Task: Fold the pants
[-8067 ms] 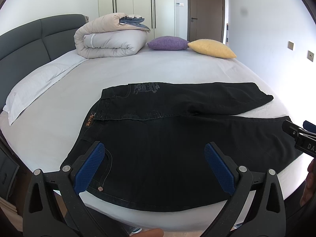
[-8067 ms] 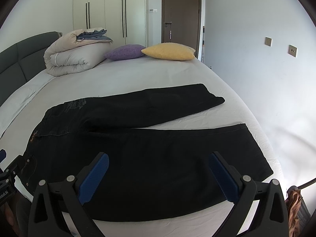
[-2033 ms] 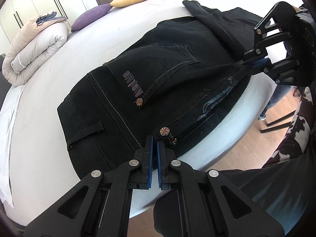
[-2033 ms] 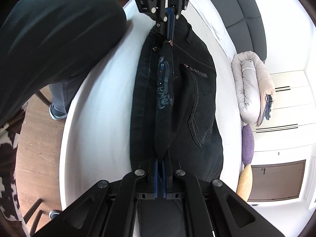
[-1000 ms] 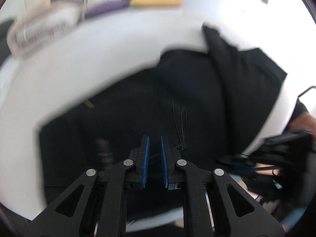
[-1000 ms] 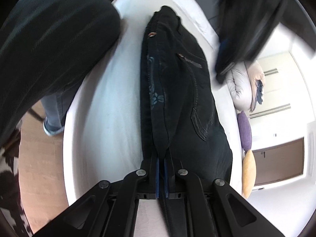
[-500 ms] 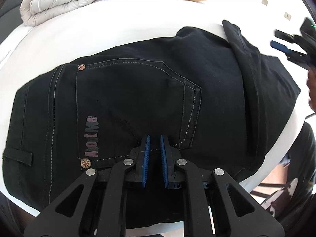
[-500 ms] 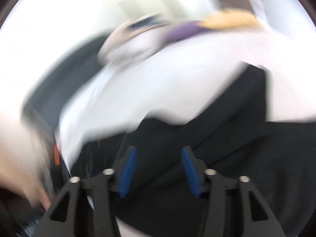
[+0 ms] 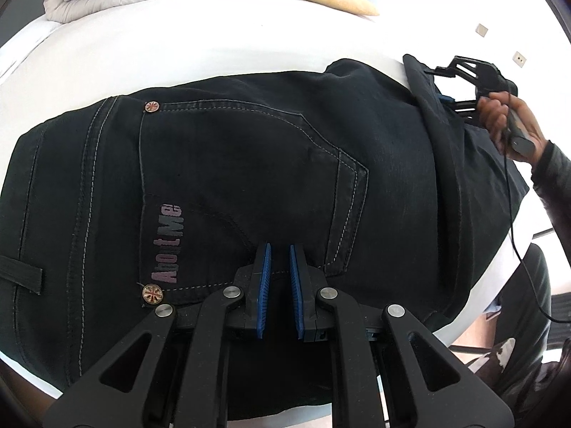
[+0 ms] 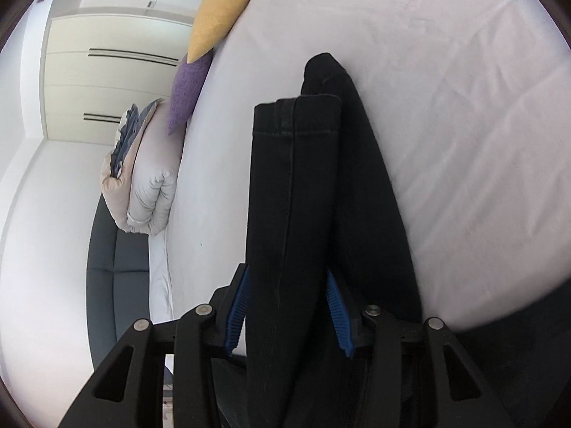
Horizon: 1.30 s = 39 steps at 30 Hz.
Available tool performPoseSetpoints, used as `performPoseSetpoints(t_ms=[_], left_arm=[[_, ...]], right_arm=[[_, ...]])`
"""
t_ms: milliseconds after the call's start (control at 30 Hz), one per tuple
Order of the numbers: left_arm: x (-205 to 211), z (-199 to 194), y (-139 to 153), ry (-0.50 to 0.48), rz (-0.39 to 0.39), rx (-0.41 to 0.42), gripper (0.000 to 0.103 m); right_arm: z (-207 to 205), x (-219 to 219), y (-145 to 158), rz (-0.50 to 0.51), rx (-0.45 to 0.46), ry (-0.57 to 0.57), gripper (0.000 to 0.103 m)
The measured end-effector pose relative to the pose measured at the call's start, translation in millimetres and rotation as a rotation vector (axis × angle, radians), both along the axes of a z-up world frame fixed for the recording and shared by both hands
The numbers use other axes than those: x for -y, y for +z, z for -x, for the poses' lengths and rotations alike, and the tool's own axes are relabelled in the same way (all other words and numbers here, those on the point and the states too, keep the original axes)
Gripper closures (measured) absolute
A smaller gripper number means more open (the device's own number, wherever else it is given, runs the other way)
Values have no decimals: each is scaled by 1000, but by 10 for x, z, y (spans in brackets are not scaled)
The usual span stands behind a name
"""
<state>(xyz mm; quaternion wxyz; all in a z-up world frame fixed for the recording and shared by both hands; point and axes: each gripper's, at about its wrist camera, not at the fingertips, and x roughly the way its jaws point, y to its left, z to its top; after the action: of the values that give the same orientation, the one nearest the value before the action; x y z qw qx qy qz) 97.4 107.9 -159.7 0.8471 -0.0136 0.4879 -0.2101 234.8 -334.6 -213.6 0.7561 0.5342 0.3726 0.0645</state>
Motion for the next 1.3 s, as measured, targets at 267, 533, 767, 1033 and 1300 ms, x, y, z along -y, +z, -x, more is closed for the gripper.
performPoseSetpoints(t_ms=[267,533,767,1033,1300], left_arm=[[-18,27,11,-2,-3,2,92],[26,26,-5,-1,-13,11,92],[8,29,-1,11,4,10,92],[-44,57,29,23,20,10,92],[-175,81,47,42,100,-3,92]], right_arm=[[-109,259,199,63,82,-40,98],[1308,826,610,169,216,-205,99],[2628,1289,150,124,123,-412,99],[2993,1434,-185,41,81,-501,100],[3072,1348,-247,47,78,-526,100]])
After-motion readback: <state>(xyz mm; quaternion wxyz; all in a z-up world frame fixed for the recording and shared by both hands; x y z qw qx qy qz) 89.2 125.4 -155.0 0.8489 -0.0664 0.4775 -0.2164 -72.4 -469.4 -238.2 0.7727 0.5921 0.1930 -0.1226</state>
